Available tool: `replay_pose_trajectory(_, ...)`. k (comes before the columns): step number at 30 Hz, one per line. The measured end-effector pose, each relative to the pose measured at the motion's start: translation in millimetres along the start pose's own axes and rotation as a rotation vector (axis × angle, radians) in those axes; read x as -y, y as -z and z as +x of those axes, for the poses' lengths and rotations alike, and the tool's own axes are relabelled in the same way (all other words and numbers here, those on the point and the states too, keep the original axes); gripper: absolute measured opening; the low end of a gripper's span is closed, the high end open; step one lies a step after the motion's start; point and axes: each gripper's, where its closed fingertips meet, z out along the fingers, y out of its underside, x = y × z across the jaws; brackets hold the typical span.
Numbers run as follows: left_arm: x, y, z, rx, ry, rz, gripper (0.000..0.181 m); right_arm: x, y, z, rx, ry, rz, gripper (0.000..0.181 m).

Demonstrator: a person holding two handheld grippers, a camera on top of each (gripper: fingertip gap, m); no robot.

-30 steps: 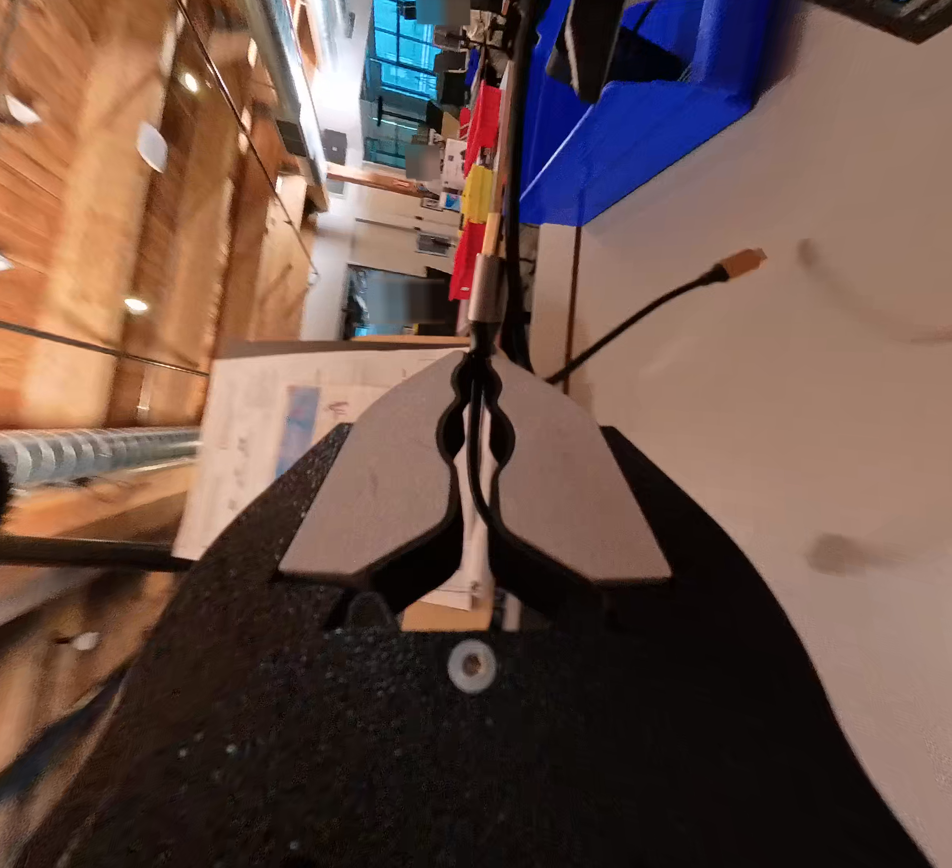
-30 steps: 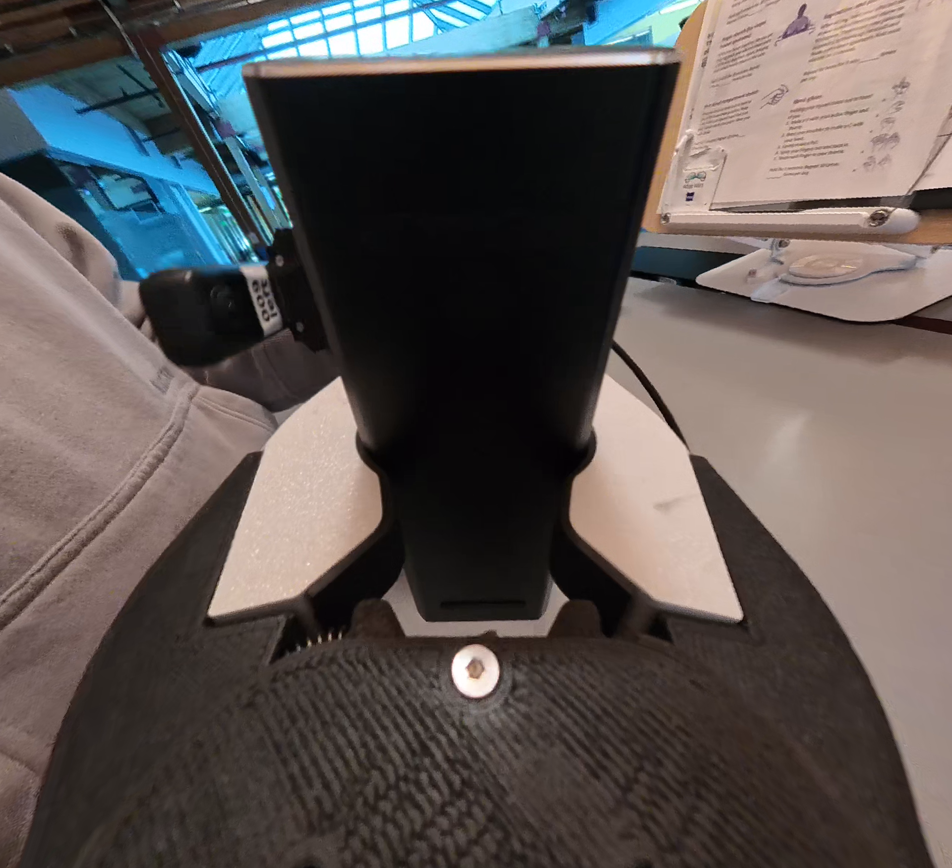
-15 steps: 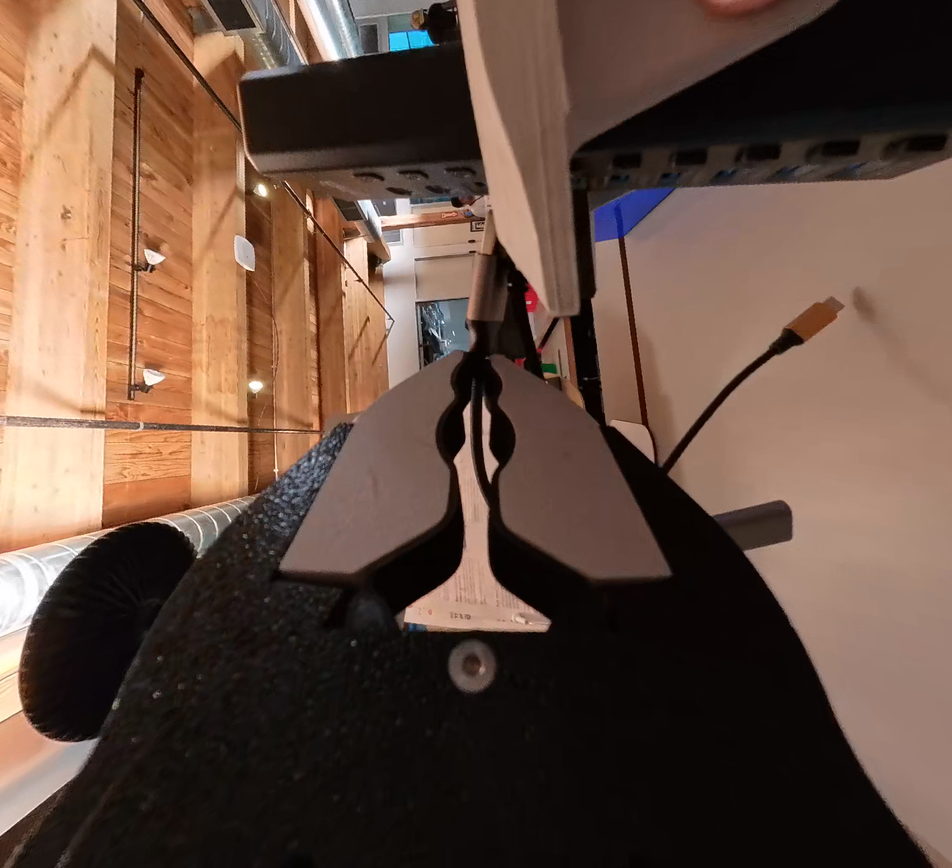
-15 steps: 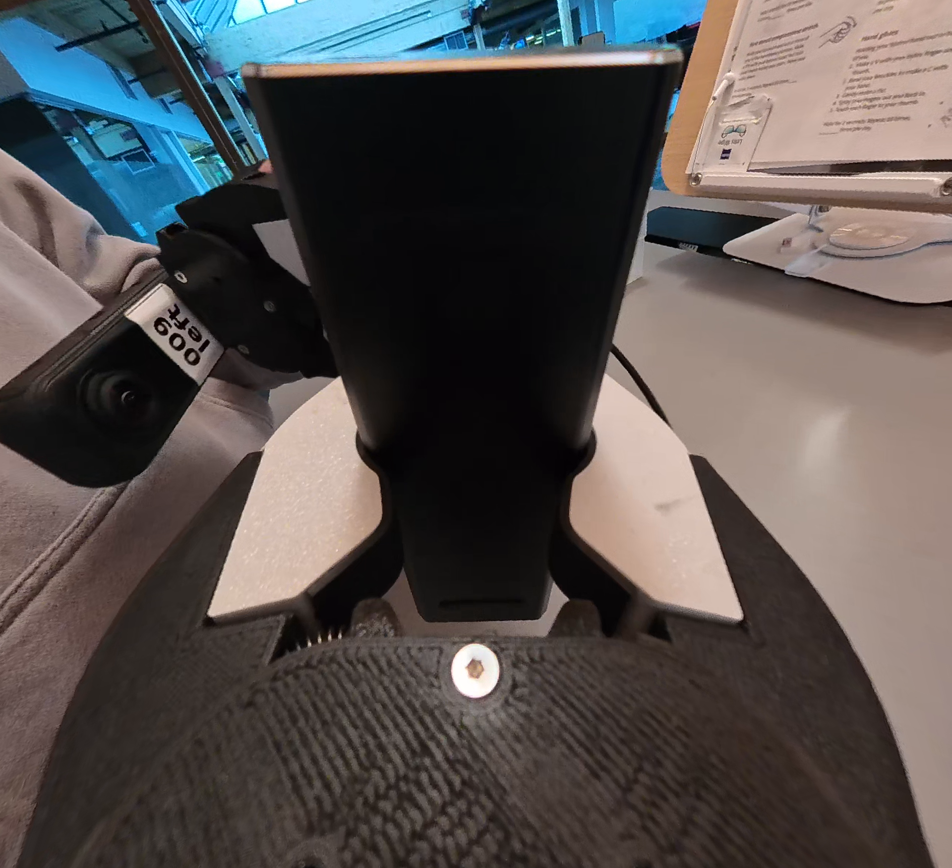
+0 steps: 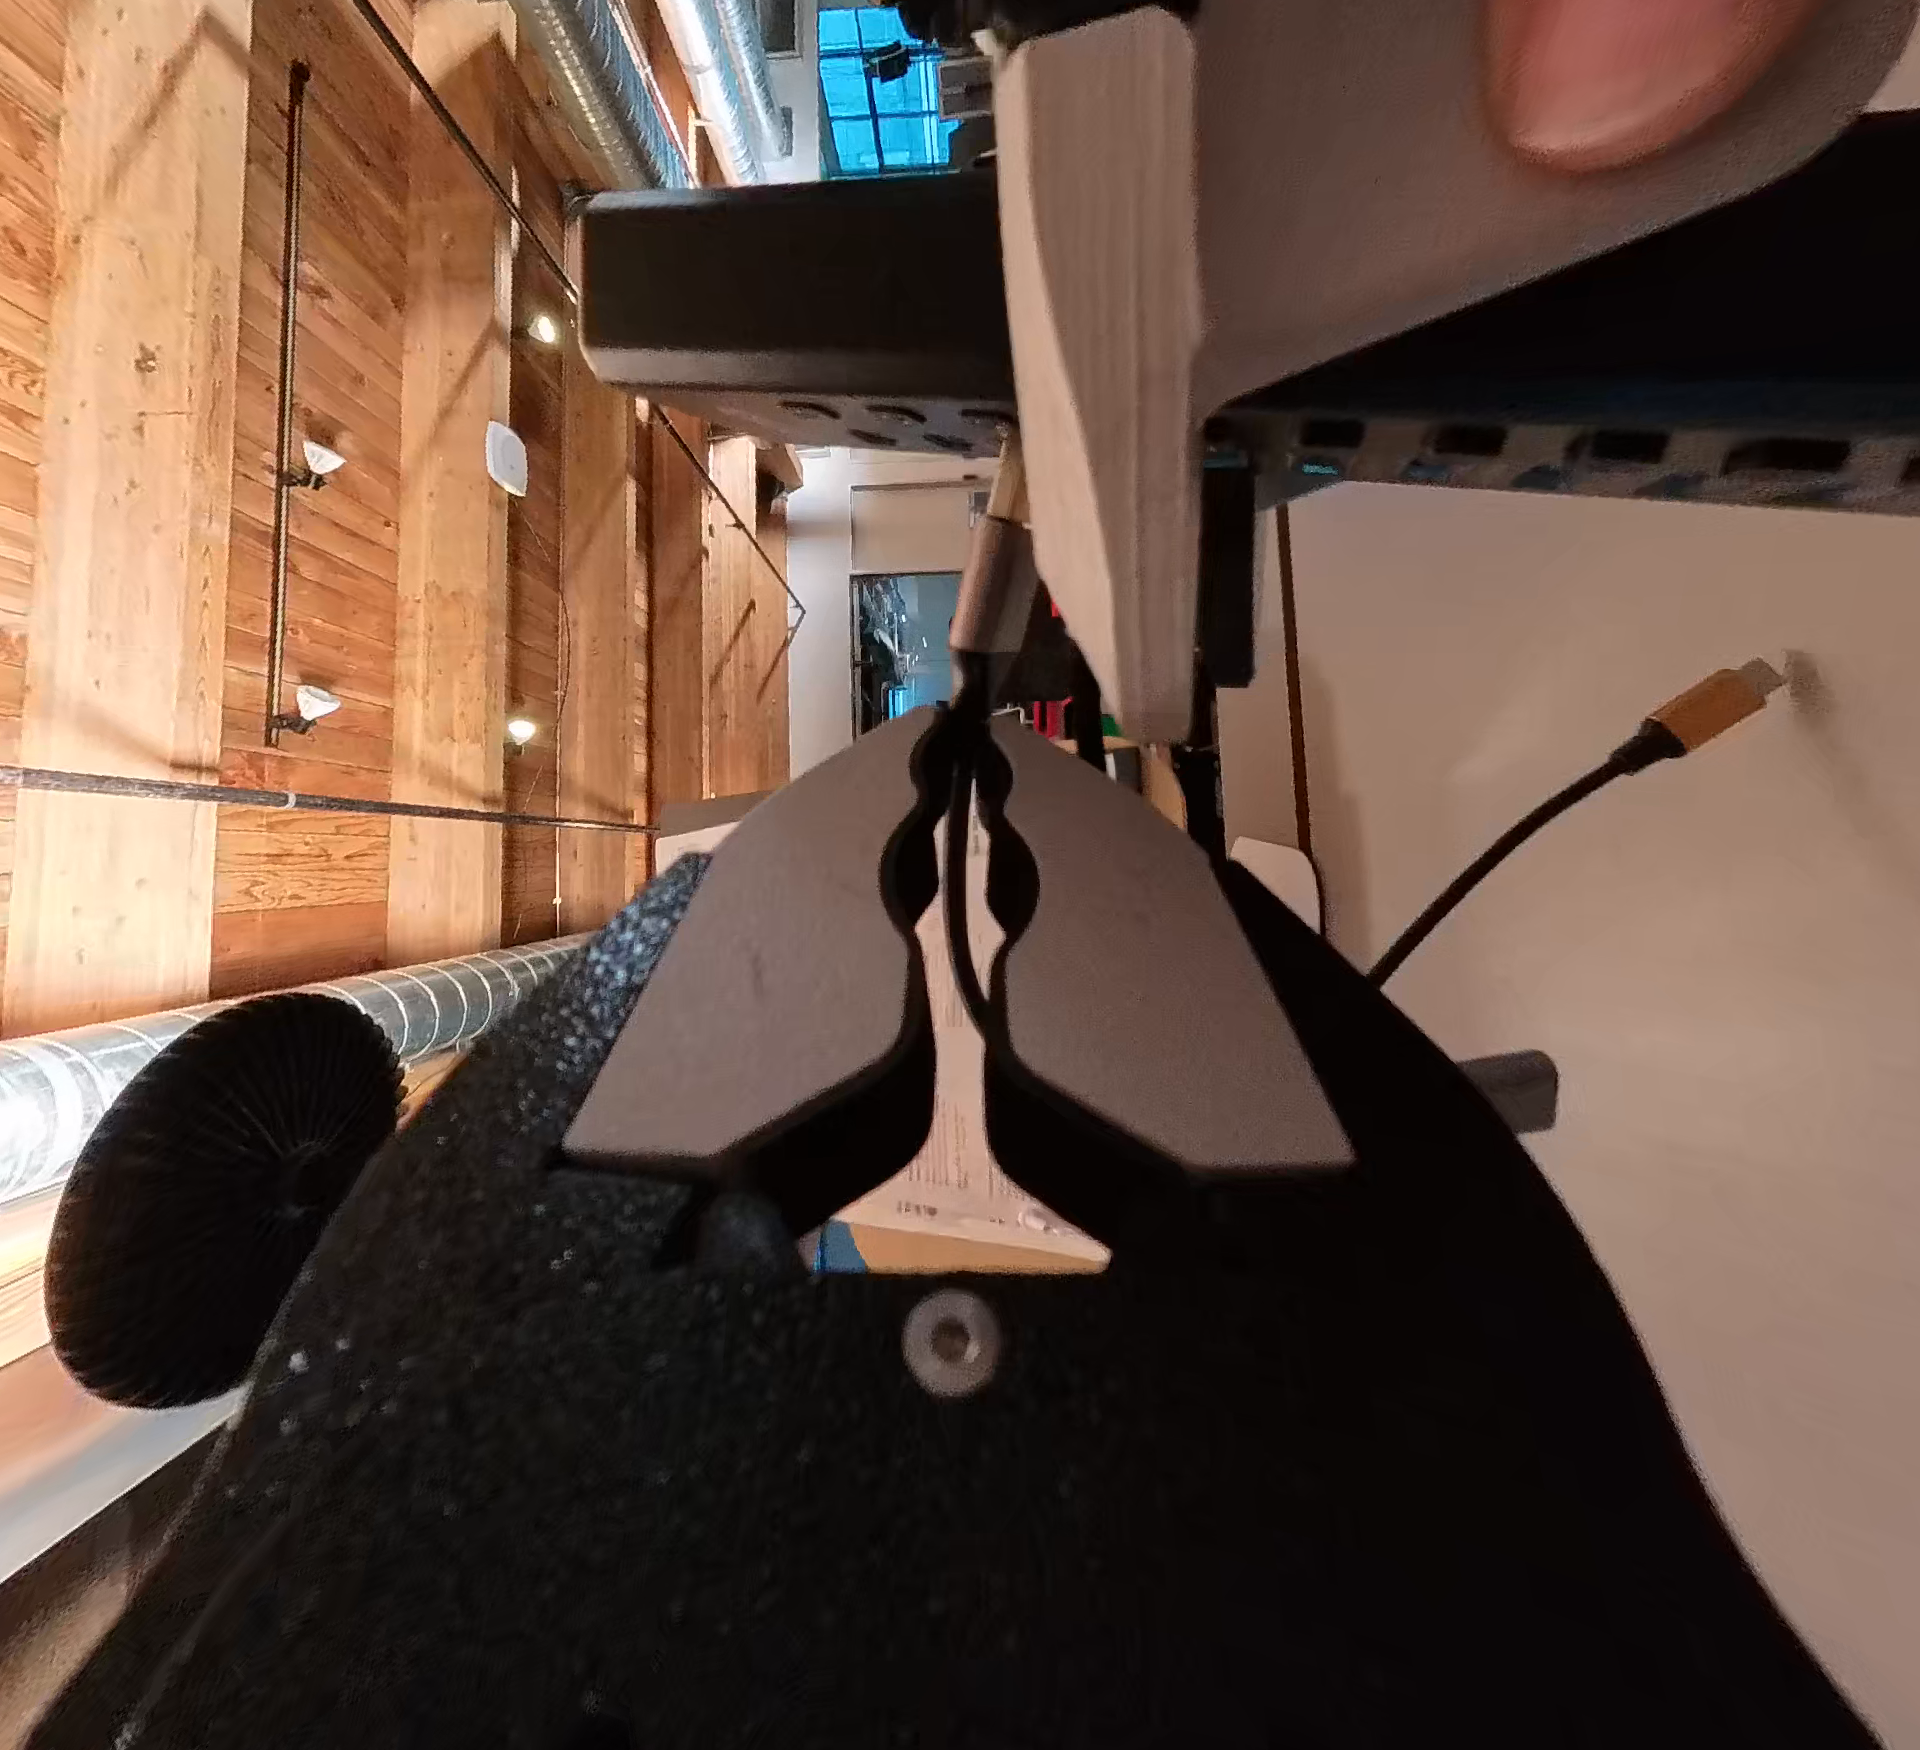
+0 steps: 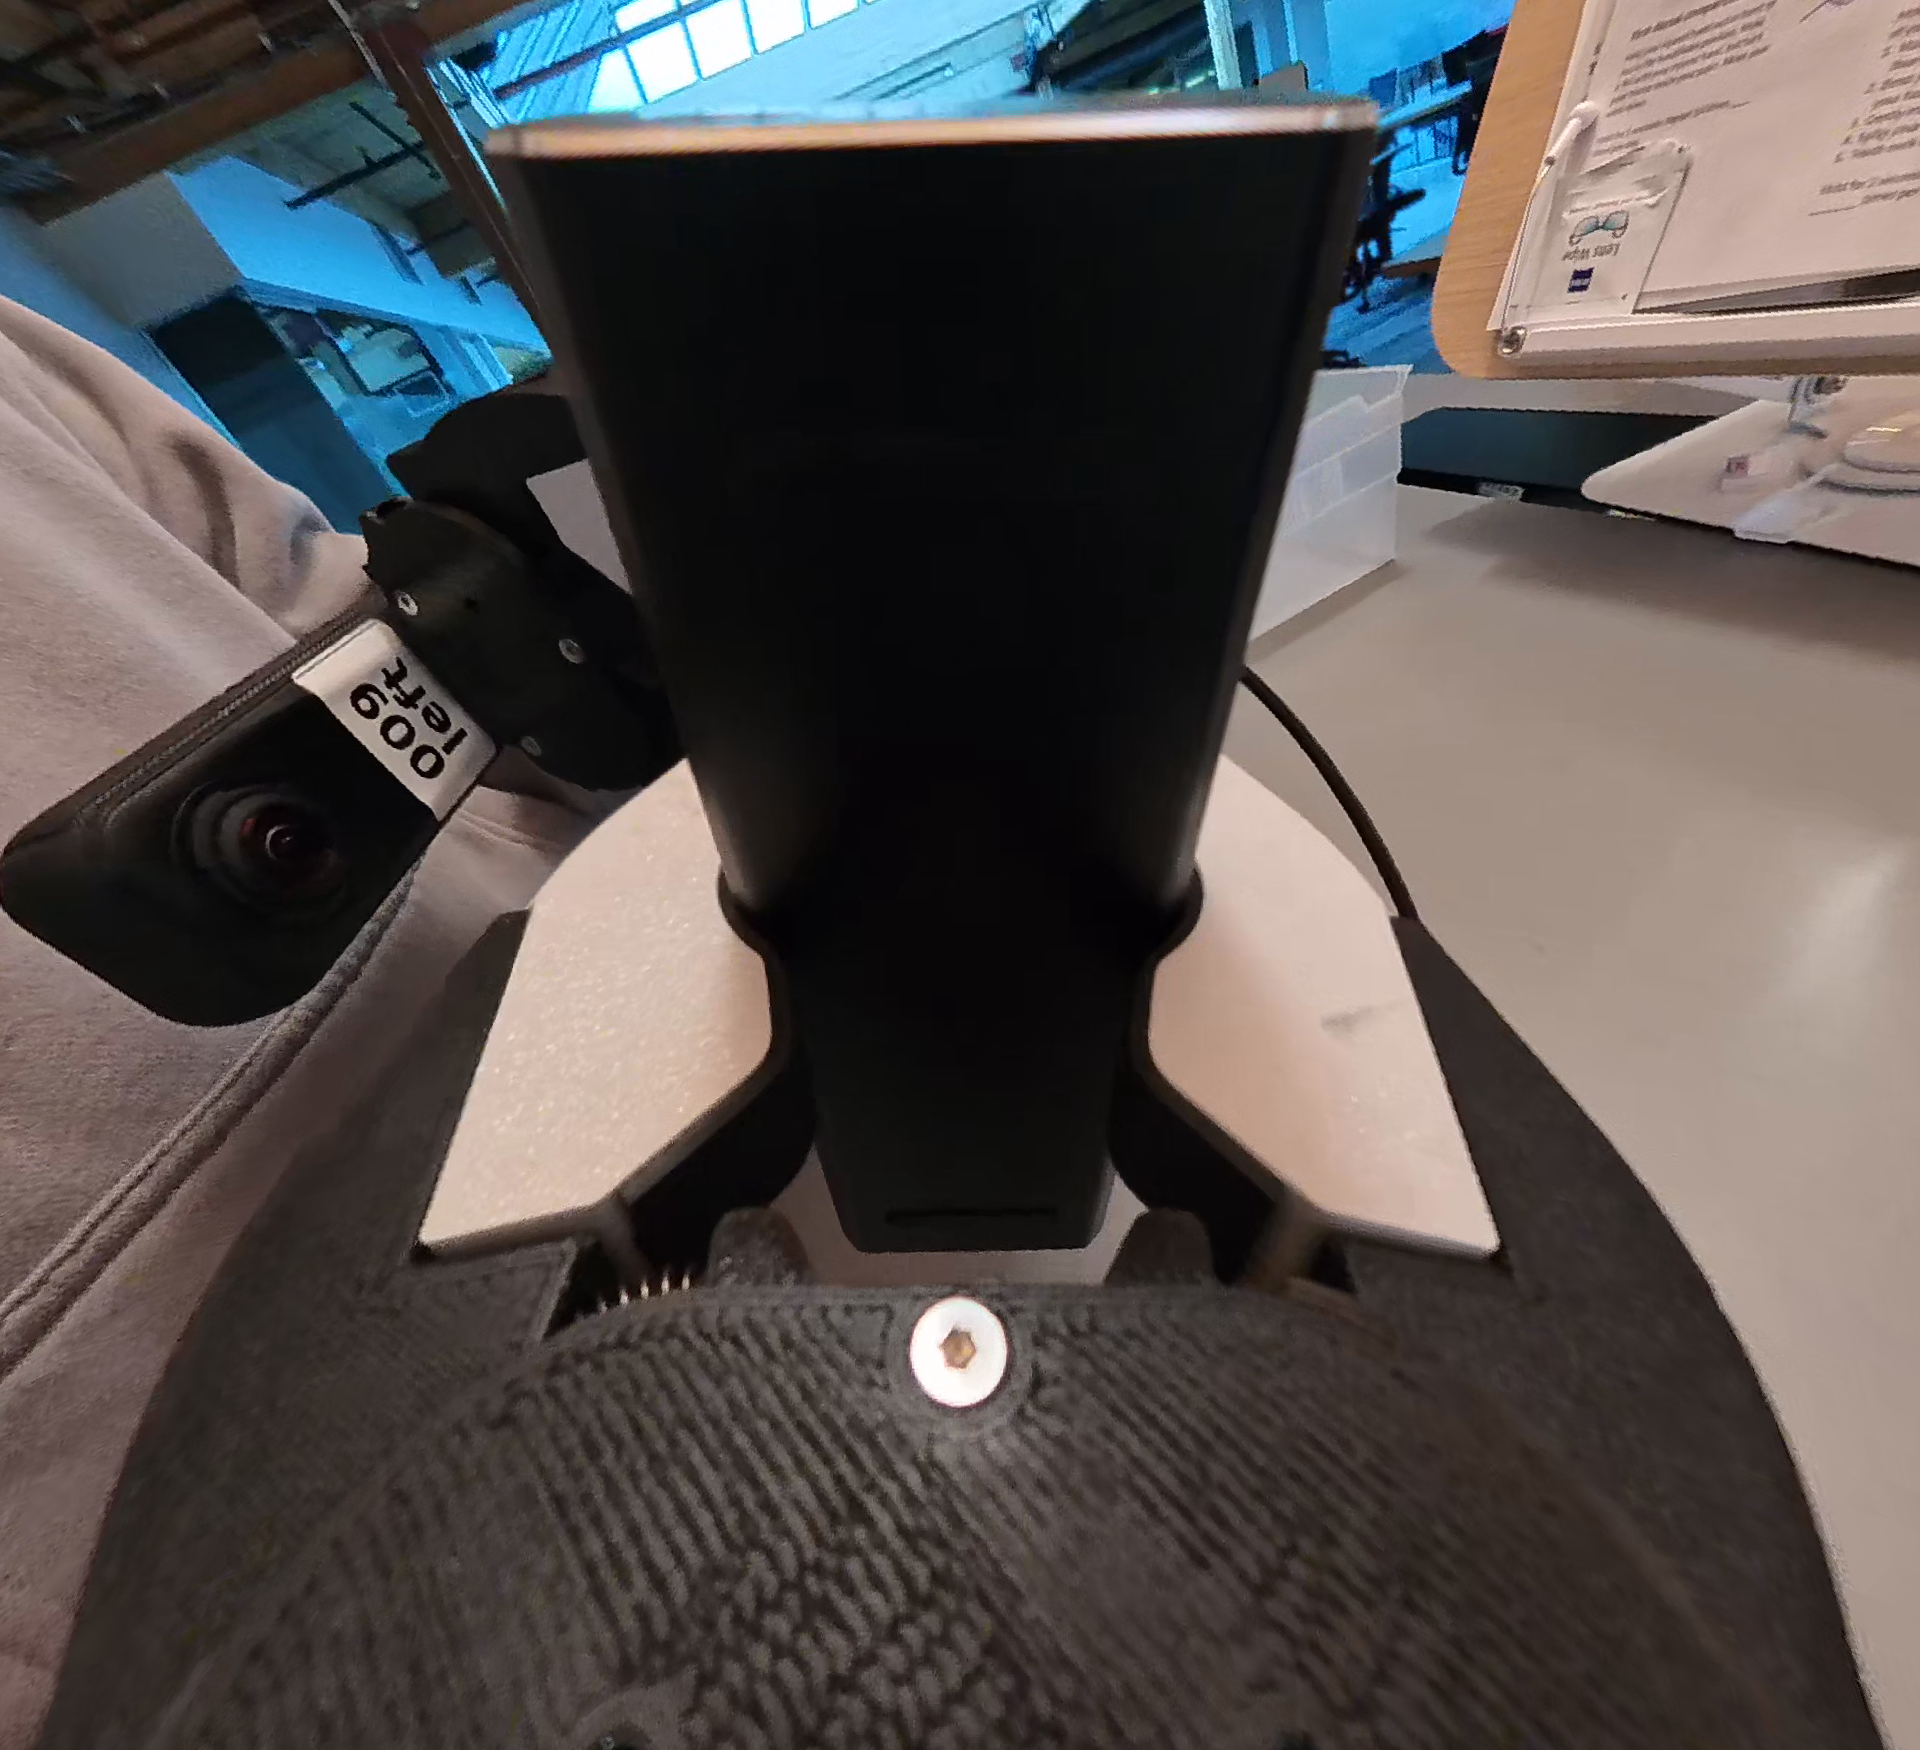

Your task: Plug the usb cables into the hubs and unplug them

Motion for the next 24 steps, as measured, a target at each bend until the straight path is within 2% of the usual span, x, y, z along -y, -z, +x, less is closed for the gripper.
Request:
replay_pose_trajectory(4,-1.8,-0.6,-0.1,0.004,0.013,-0.025,0.003,0.1,0.1,1.0,0.001,-0.006,0.003,0.073)
replay_pose_trajectory(8,7.7,3.4,4.4,-0.009,-0.031,0.044,0.003,0.8,3.5,2.1,-0.003,-0.017,0.011,0.073)
replay_pose_trajectory(13,8.3,2.9,7.9,-0.032,-0.028,0.048,0.003,-5.9,4.0,3.2,-0.019,0.014,-0.041,0.073)
replay_pose_trajectory(24,12.8,9.5,17.4,-0.307,0.321,0.24,0.004,-8.6,4.3,3.2,-0.049,0.167,-0.13,0.073)
